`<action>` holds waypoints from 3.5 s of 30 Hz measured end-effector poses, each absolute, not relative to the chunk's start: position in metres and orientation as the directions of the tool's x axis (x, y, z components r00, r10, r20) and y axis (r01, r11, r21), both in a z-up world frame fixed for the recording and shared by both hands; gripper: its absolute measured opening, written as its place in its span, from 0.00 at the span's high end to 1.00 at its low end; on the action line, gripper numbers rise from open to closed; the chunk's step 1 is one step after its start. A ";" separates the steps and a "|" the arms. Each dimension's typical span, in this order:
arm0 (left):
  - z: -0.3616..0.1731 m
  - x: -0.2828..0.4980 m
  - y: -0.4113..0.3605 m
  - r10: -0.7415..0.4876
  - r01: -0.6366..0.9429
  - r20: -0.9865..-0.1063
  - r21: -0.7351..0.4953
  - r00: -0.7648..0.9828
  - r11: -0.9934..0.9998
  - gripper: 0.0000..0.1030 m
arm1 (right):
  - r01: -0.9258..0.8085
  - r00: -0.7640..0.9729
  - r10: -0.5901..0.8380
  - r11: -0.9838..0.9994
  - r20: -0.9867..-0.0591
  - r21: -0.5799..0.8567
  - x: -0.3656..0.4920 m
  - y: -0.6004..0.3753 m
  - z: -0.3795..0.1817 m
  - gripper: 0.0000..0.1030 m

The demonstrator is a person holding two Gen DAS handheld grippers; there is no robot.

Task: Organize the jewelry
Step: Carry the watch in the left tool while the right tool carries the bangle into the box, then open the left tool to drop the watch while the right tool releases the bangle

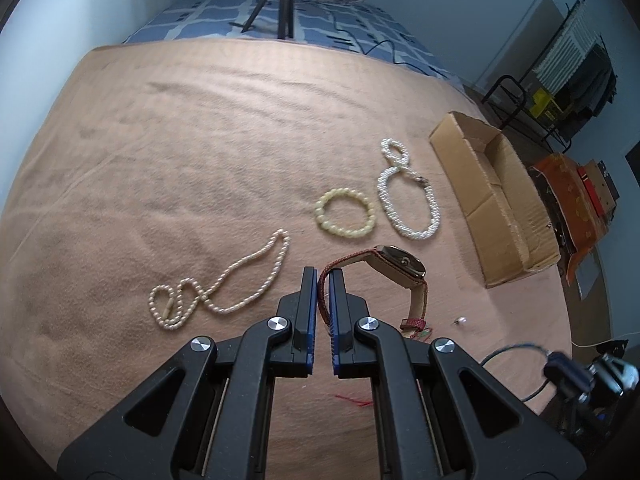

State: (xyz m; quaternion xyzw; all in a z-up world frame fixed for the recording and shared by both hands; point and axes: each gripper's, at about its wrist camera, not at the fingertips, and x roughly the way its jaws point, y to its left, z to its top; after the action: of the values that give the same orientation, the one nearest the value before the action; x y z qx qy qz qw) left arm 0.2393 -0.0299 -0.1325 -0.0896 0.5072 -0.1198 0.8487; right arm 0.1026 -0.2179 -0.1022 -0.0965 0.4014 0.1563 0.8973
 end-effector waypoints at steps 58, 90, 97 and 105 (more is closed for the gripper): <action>-0.157 0.285 -0.319 -0.326 0.430 -0.853 -0.135 0.408 0.893 0.97 | -0.077 0.634 0.137 0.990 -0.761 0.114 0.352 -0.426 -0.135 0.99; -0.138 0.276 -0.297 -0.358 0.402 -0.837 -0.184 0.415 0.897 0.76 | 0.022 0.629 0.094 0.990 -0.772 0.138 0.345 -0.441 -0.124 0.47; -0.111 0.253 -0.269 -0.361 0.383 -0.816 -0.188 0.451 0.904 0.76 | 0.036 0.672 0.088 0.988 -0.735 0.152 0.315 -0.438 -0.091 0.37; -0.077 0.230 -0.224 -0.362 0.351 -0.787 -0.198 0.499 0.915 0.76 | 0.011 0.709 0.096 0.989 -0.698 0.147 0.273 -0.423 -0.058 0.34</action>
State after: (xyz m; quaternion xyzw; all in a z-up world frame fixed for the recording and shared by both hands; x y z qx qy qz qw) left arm 0.2296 -0.2236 -0.0766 -0.0057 0.4561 -0.2060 0.8658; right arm 0.2731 -0.4226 -0.0576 0.0703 0.3805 0.0232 0.9218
